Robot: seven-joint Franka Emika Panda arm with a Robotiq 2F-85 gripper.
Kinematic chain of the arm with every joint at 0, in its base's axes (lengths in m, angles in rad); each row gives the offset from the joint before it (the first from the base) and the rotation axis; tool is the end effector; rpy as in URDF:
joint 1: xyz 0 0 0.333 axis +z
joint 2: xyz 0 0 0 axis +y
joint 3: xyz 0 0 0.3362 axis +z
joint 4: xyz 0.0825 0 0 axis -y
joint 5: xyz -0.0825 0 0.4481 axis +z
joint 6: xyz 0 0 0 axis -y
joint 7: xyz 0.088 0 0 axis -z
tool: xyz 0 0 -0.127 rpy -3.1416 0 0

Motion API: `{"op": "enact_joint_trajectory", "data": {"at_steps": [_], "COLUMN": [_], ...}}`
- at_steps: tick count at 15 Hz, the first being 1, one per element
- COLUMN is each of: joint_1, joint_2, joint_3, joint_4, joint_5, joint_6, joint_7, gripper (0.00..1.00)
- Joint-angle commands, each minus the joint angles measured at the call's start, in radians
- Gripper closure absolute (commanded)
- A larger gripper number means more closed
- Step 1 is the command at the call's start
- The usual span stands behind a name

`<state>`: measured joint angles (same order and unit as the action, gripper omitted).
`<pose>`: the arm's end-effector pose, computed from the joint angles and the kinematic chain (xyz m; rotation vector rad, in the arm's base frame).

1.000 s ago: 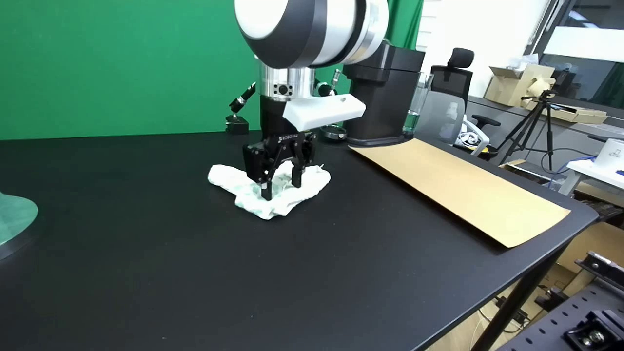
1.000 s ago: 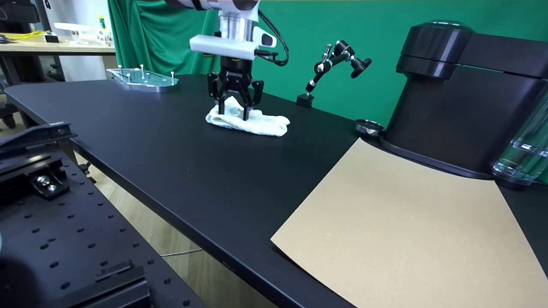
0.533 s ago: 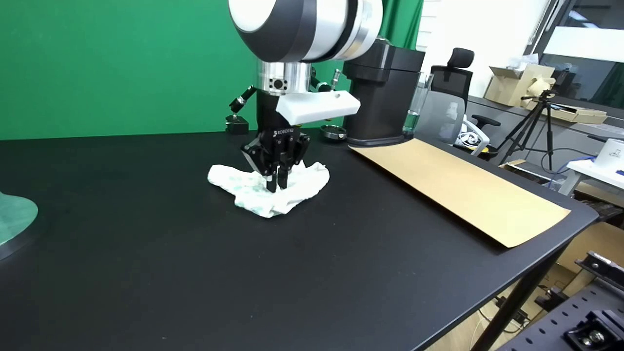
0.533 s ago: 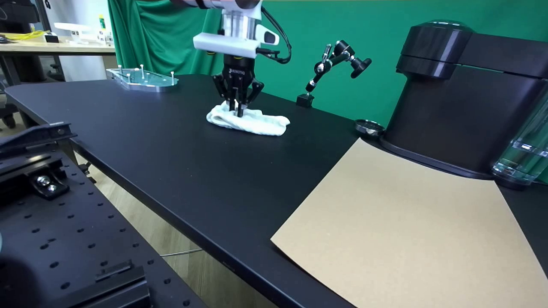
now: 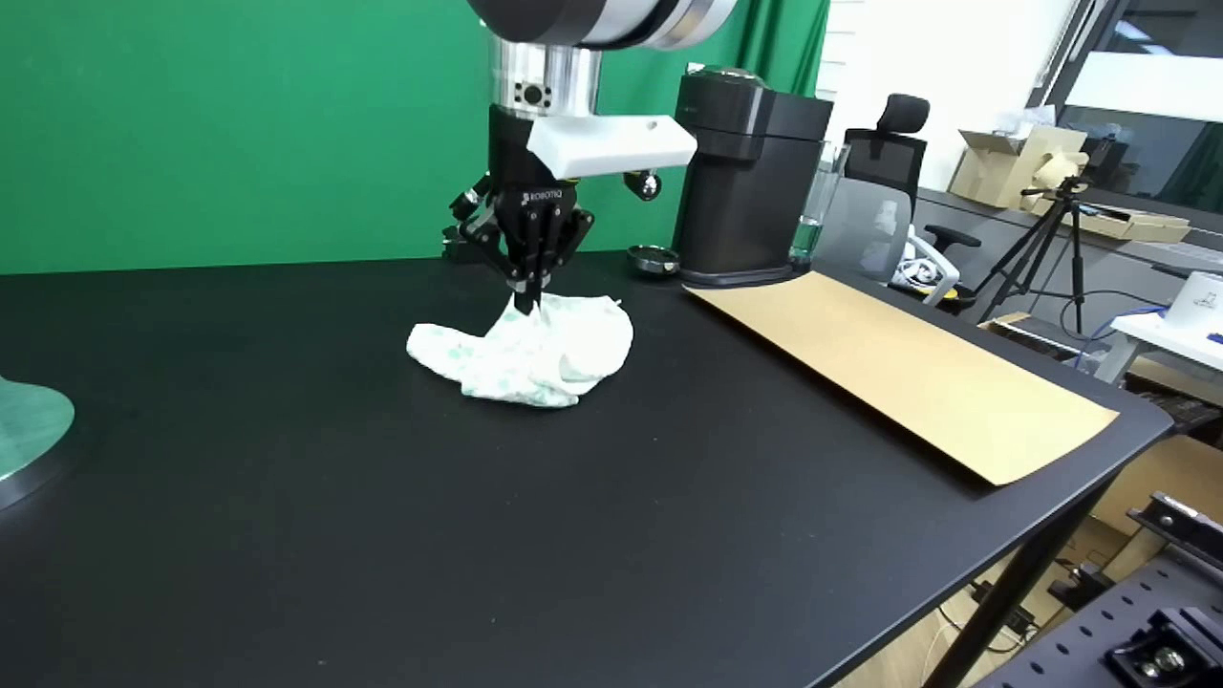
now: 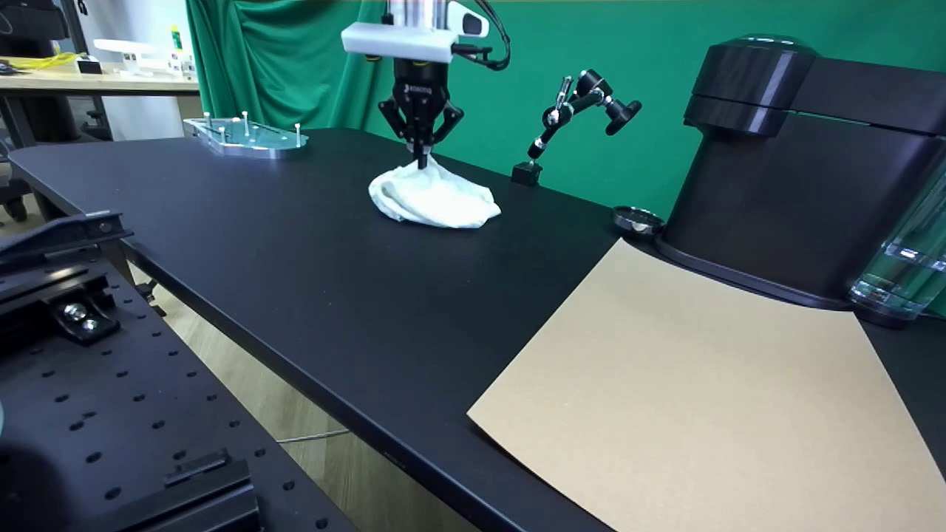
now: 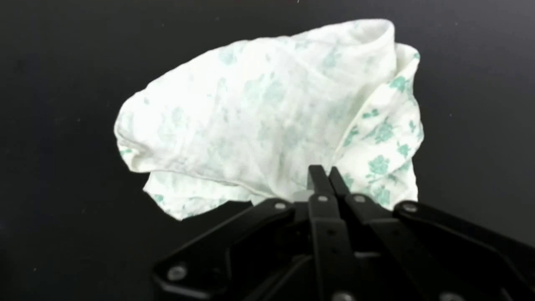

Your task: Pick up the towel and hang it on the object

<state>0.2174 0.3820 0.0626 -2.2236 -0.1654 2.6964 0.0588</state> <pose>0.5757 0.1714 0.1530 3.0487 0.5574 0.1562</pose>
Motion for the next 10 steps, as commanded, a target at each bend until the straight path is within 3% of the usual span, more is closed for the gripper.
{"op": "enact_joint_trajectory", "data": {"at_steps": [1, 10], "joint_1": [0.04, -0.012], "joint_2": [-0.086, -0.231], "joint_3": [-0.048, -0.08], "joint_4": [0.031, 0.212], "joint_5": [-0.08, -0.222], "joint_6": [-0.055, -0.215], "joint_7": [0.076, 0.197], "gripper": [1.0, 1.0]}}
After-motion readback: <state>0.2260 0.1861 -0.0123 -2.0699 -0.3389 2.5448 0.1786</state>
